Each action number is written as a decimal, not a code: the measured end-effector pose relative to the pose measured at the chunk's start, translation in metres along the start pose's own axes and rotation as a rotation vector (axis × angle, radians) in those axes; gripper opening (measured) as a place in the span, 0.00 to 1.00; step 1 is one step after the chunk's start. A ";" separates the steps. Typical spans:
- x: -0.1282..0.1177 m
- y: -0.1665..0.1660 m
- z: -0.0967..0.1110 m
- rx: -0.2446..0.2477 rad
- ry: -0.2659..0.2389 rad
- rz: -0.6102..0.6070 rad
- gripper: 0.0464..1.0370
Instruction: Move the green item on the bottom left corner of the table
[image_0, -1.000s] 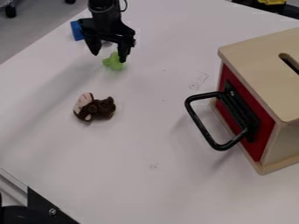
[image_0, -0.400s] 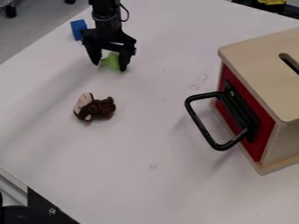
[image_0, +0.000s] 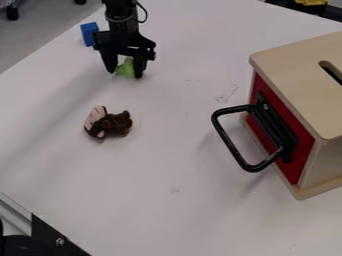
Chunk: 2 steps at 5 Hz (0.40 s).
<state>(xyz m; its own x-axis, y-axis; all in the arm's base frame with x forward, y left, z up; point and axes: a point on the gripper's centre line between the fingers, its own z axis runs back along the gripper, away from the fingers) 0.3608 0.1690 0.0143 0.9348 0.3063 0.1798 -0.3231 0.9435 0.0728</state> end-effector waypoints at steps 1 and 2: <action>-0.001 -0.003 0.001 -0.017 0.008 0.001 0.71; 0.004 -0.002 0.018 -0.019 -0.035 -0.022 0.71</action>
<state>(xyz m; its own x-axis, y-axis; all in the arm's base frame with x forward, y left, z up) 0.3621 0.1663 0.0326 0.9358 0.2814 0.2125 -0.2997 0.9522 0.0588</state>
